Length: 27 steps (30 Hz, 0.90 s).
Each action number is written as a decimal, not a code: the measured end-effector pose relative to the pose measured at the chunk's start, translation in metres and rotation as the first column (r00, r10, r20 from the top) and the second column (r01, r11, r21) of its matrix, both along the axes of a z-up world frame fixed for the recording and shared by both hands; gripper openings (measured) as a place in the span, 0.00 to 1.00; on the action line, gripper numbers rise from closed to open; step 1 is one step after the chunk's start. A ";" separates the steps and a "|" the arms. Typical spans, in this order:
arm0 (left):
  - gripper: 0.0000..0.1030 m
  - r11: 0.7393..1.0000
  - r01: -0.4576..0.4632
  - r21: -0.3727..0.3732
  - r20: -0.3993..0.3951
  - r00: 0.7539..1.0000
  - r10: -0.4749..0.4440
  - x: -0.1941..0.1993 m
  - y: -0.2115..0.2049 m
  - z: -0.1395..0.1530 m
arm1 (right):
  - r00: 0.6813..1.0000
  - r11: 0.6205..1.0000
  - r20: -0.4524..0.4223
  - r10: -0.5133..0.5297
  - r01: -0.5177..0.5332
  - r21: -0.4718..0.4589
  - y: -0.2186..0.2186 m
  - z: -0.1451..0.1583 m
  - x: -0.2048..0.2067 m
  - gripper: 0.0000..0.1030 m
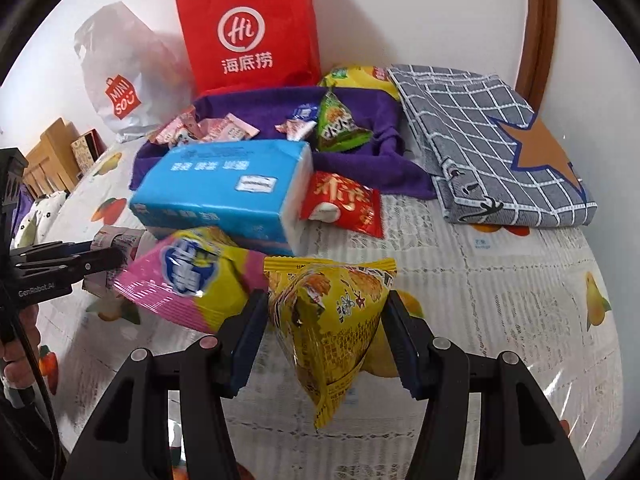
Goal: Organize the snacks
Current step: 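Carry the yellow chip bag and white packet over the purple towel with both tools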
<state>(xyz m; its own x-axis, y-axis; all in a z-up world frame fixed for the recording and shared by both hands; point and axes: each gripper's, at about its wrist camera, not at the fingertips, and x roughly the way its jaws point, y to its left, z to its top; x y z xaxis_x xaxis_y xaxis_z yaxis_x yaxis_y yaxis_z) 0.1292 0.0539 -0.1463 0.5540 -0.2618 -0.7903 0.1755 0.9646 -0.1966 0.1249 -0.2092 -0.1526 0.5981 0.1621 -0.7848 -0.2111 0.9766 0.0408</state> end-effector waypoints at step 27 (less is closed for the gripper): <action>0.33 0.998 0.031 -0.055 0.123 0.992 -0.024 0.026 0.001 0.101 | 0.986 0.998 0.165 0.004 -0.014 0.056 0.035 0.088 0.031 0.56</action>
